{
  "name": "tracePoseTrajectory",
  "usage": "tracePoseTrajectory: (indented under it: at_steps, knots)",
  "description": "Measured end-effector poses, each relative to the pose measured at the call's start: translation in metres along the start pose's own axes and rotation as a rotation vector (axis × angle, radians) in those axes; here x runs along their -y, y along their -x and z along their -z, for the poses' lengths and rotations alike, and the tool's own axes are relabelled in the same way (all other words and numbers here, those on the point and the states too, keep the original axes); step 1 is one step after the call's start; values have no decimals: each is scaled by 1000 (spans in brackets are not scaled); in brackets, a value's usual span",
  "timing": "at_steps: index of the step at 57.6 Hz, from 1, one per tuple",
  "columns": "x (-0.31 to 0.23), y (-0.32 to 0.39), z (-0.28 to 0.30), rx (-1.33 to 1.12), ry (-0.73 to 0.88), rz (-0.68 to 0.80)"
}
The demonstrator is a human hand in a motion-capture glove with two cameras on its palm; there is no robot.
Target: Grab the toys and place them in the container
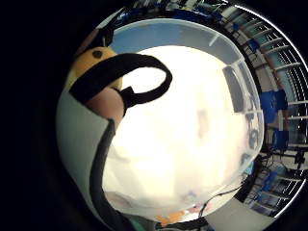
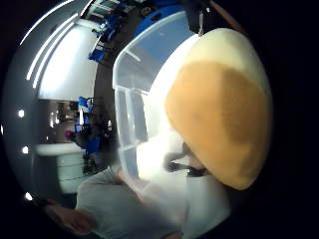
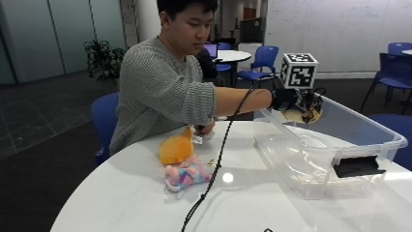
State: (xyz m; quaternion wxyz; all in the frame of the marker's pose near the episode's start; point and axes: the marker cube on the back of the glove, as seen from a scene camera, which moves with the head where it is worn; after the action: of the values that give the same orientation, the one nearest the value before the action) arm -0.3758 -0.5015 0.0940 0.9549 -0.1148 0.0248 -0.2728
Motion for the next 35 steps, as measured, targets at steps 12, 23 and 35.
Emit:
tracePoseTrajectory:
  at_steps: [12, 23, 35]
  knots:
    - [-1, -9, -10, -57, 108, -44]
    - [-7, -13, -5, -38, 113, -38]
    - [-13, -18, 4, -26, 81, -29]
